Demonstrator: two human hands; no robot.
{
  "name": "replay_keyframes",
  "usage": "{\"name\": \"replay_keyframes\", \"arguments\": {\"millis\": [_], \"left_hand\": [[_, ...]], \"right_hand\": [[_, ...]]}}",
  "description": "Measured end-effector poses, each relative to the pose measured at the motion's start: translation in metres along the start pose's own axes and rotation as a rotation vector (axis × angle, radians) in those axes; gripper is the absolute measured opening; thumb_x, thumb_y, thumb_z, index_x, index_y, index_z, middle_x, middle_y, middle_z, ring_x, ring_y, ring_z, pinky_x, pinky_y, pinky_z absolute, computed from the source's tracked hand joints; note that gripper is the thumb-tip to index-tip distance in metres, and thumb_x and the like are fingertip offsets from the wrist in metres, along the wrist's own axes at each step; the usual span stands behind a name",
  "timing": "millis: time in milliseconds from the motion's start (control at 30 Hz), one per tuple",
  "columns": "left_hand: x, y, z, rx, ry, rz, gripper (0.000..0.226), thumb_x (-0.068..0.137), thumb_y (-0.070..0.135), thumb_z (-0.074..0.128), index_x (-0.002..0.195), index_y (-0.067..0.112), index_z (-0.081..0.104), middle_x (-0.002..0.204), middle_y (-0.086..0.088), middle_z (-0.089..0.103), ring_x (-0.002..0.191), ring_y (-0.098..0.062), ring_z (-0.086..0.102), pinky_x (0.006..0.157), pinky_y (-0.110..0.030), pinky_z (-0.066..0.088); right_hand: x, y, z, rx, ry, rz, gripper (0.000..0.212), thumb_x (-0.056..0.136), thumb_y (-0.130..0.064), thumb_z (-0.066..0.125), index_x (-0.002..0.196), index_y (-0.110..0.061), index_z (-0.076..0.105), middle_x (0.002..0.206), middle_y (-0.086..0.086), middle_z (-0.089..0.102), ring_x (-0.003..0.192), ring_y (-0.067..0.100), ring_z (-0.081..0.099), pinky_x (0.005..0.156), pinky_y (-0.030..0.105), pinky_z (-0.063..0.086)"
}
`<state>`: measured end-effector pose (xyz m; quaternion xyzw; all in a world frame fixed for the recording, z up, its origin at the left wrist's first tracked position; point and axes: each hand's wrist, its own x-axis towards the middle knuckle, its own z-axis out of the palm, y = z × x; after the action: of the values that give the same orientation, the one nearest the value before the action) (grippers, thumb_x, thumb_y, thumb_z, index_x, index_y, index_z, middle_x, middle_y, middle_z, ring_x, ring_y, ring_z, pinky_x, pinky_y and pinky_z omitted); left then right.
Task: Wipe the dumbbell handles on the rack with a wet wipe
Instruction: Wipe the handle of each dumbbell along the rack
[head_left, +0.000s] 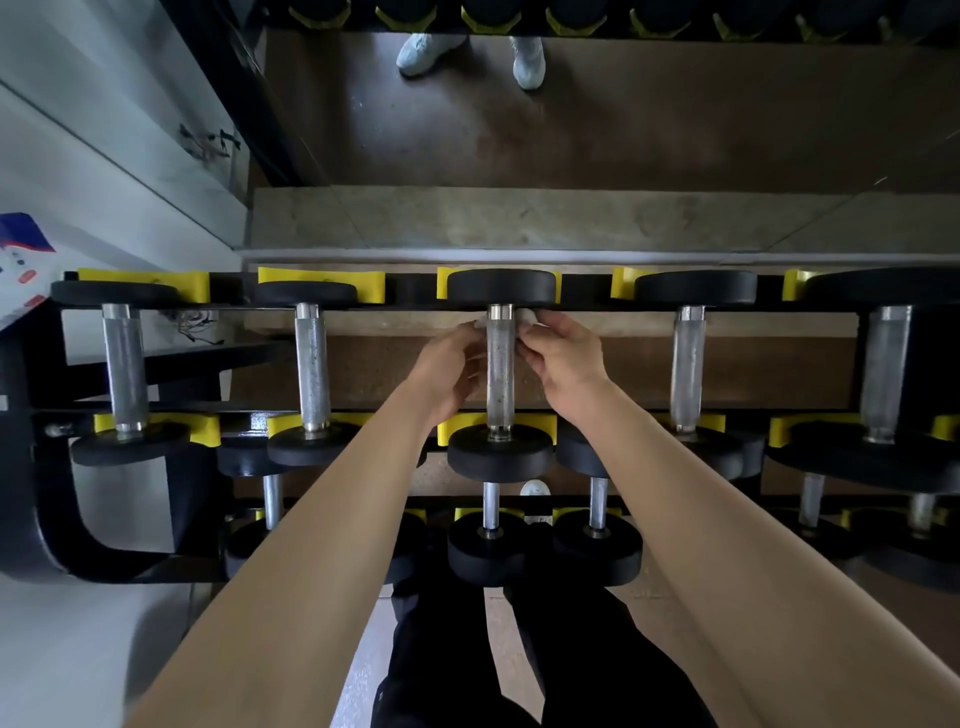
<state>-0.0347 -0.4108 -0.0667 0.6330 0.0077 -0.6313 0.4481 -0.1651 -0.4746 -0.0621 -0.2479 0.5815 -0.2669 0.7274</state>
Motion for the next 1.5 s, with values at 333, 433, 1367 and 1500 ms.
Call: {"name": "replay_keyframes", "arguments": {"millis": [333,433,1367,1500], "left_hand": [[-0.019,-0.004,0.007,-0.048,0.263,0.269,0.012,0.092,0.019,0.077,0.087,0.010,0.072,0.086,-0.012,0.073,0.079,-0.023,0.069,0.083,-0.039,0.060],[-0.019,0.000,0.019,-0.080,0.243,0.227,0.008,0.098,0.012,0.066,0.097,0.010,0.074,0.092,-0.009,0.075,0.084,-0.023,0.071,0.085,-0.038,0.060],[-0.024,-0.017,-0.003,-0.066,0.217,0.265,0.020,0.105,0.019,0.056,0.090,0.013,0.067,0.086,-0.004,0.068,0.086,-0.020,0.064,0.090,-0.039,0.057],[-0.029,-0.030,-0.020,-0.008,0.252,0.246,0.013,0.103,0.014,0.058,0.100,0.008,0.069,0.078,0.002,0.072,0.076,-0.011,0.068,0.079,-0.028,0.058]], "right_hand": [[0.001,-0.003,0.007,-0.080,0.103,0.000,0.013,0.091,-0.003,0.071,0.102,-0.011,0.074,0.099,0.006,0.076,0.093,0.021,0.072,0.077,0.028,0.058],[-0.004,-0.005,-0.001,0.027,0.178,0.010,0.015,0.087,-0.005,0.077,0.099,-0.014,0.073,0.102,0.008,0.076,0.089,0.018,0.071,0.078,0.026,0.059],[-0.009,0.009,-0.015,-0.418,-0.015,-0.128,0.008,0.096,-0.007,0.066,0.097,-0.014,0.071,0.088,0.006,0.071,0.080,0.017,0.066,0.071,0.026,0.054],[-0.007,0.008,-0.020,-0.492,-0.021,-0.097,0.016,0.094,-0.001,0.066,0.090,-0.016,0.071,0.079,0.007,0.070,0.071,0.017,0.063,0.065,0.026,0.052]]}}
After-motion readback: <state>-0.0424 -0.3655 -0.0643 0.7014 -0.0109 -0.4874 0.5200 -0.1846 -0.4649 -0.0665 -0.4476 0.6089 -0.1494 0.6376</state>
